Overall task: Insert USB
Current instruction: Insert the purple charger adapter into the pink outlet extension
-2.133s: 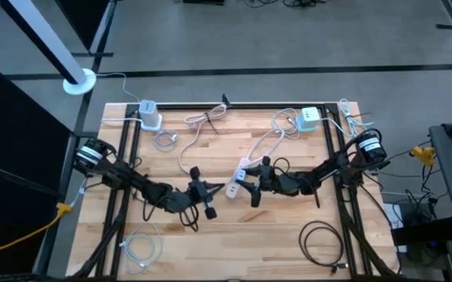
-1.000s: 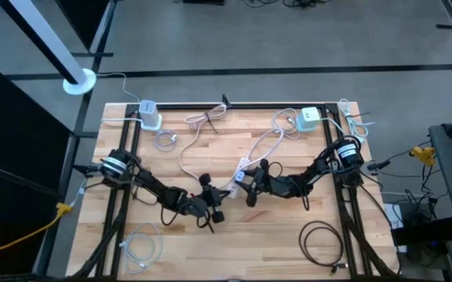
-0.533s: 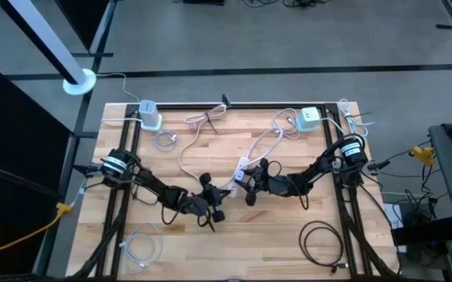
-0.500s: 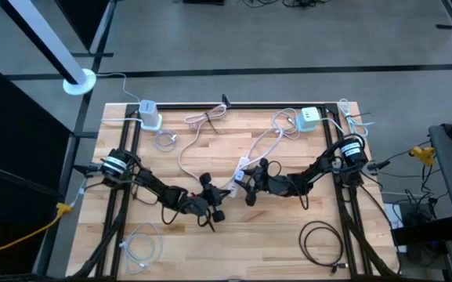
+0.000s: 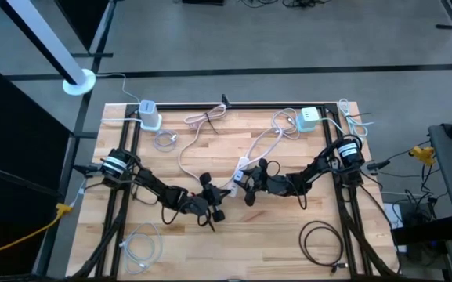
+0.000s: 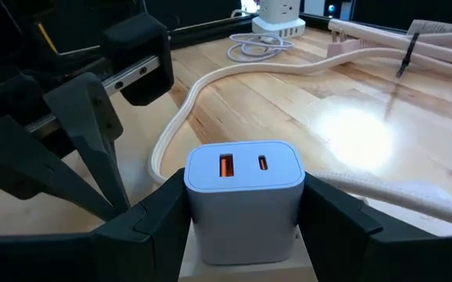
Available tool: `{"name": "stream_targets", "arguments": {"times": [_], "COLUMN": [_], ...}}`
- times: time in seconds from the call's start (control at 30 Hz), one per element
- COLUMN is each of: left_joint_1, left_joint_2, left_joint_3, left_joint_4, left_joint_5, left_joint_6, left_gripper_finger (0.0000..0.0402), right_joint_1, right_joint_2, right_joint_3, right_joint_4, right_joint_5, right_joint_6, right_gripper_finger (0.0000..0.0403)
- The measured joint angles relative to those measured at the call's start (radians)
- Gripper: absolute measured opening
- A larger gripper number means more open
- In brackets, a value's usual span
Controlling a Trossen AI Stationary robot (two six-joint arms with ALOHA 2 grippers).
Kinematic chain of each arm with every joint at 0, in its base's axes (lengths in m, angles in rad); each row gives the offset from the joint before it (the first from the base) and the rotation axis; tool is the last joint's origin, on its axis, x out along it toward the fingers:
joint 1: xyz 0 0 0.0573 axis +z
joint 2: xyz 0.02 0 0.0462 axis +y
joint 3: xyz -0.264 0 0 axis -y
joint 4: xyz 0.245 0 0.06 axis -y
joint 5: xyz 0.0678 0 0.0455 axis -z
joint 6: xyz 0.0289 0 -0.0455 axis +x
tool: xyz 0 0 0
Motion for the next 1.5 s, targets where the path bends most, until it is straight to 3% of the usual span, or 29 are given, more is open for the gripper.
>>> {"name": "stream_targets", "arguments": {"times": [0.93,1.17,1.33,1.5], "left_joint_1": [0.053,0.100,0.115,0.118], "left_joint_2": [-0.038,-0.061,-0.062,-0.062], "left_joint_3": [-0.005,-0.005,-0.007,-0.007], "left_joint_4": [-0.011,-0.010,-0.011,-0.011], "left_joint_5": [-0.001,-0.001,0.004,0.025], "left_joint_6": [0.008,0.060,0.056,0.045], "left_gripper_finger": [0.0000,0.0000,0.0000,0.0000], "right_joint_1": [-0.033,-0.033,-0.050,-0.048], "right_joint_2": [0.071,0.071,0.071,0.071], "right_joint_3": [0.008,0.008,0.008,0.008], "right_joint_4": [0.085,0.073,0.070,0.070], "right_joint_5": [-0.090,-0.033,-0.111,-0.104], "right_joint_6": [-0.027,-0.113,-0.099,-0.144], "right_gripper_finger": [0.0191,0.0191,0.0191,0.0191]}}
